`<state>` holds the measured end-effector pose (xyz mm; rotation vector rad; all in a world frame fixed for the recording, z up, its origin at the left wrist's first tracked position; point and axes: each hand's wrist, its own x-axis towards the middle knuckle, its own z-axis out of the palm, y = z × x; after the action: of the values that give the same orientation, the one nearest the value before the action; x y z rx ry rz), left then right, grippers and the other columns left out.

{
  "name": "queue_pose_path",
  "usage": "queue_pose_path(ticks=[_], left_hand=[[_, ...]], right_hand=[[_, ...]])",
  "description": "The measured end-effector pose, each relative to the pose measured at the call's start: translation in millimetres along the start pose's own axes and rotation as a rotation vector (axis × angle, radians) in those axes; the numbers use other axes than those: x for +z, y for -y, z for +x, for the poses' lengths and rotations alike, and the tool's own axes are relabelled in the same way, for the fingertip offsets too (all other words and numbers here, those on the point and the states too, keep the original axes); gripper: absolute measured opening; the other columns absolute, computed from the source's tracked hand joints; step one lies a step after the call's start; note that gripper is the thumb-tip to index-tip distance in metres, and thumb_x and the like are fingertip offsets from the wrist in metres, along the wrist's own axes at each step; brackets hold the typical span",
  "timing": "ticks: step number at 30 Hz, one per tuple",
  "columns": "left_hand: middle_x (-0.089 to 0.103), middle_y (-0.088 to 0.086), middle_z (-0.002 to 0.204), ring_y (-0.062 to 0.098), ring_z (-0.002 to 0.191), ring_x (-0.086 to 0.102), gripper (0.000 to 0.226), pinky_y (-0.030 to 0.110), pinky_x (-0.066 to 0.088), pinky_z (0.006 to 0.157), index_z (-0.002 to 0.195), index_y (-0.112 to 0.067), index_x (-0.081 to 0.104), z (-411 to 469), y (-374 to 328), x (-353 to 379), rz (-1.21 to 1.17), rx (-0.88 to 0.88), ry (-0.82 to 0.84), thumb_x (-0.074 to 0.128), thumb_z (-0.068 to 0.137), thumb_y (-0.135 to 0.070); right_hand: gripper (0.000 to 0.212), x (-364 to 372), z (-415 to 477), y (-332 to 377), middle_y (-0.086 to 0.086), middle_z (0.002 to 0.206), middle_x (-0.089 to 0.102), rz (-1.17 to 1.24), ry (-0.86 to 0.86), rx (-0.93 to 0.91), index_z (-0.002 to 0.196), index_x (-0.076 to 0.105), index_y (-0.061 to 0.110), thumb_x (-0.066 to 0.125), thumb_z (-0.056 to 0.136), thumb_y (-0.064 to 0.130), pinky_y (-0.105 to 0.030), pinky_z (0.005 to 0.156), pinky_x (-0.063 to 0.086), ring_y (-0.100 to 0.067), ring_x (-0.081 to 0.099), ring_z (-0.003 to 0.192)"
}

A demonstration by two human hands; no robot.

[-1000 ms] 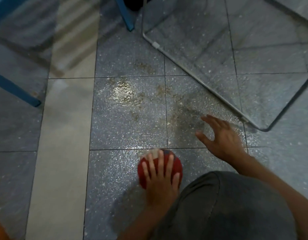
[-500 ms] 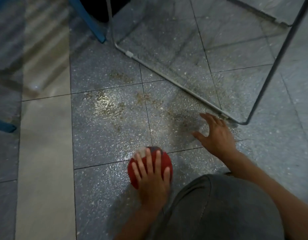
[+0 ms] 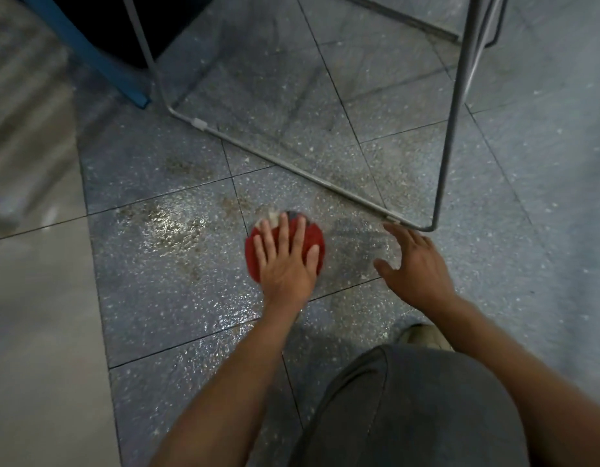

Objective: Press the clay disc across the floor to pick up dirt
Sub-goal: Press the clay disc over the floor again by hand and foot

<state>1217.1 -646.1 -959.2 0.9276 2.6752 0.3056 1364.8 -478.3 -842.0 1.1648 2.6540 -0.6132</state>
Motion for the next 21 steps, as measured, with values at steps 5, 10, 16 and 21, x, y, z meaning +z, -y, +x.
queue_pose_path(ticks=[5, 10, 16, 21], left_hand=[[0.015, 0.013, 0.179, 0.048, 0.164, 0.009, 0.074, 0.068, 0.016, 0.129, 0.171, -0.025, 0.025, -111, -29, 30, -0.071, 0.054, 0.033, 0.043, 0.107, -0.059], [0.011, 0.006, 0.181, 0.043, 0.166, -0.002, 0.072, 0.066, 0.010, 0.131, 0.170, -0.029, 0.026, -36, -76, 33, -0.002, 0.509, 0.140, 0.041, 0.105, -0.057], [-0.012, -0.001, 0.181, 0.032, 0.163, -0.025, 0.068, 0.052, -0.016, 0.132, 0.171, -0.040, 0.003, 39, -55, 2, 0.110, 0.323, 0.166, 0.017, 0.110, -0.066], [-0.007, 0.001, 0.181, 0.038, 0.165, -0.018, 0.070, 0.061, 0.001, 0.134, 0.172, -0.035, 0.010, -49, -24, 14, 0.011, 0.326, 0.107, 0.027, 0.111, -0.064]], right_hand=[[0.074, 3, -2, 6, -0.004, 0.156, 0.046, 0.044, 0.002, 0.039, 0.154, 0.039, 0.024, 0.070, 0.089, 0.040, -0.045, 0.112, 0.039, -0.031, 0.043, 0.141], [0.064, 2, -7, 15, -0.007, 0.152, 0.051, 0.059, -0.054, -0.019, 0.150, 0.047, 0.018, 0.068, 0.091, 0.029, -0.042, 0.112, 0.038, -0.030, 0.046, 0.138], [0.070, 2, -9, 12, -0.005, 0.152, 0.051, 0.025, -0.046, -0.010, 0.151, 0.044, 0.022, 0.072, 0.089, 0.038, -0.043, 0.107, 0.043, -0.030, 0.048, 0.136], [0.073, 6, -2, 27, -0.004, 0.154, 0.048, 0.011, -0.011, -0.070, 0.152, 0.042, 0.020, 0.072, 0.089, 0.041, -0.042, 0.114, 0.037, -0.028, 0.045, 0.140]])
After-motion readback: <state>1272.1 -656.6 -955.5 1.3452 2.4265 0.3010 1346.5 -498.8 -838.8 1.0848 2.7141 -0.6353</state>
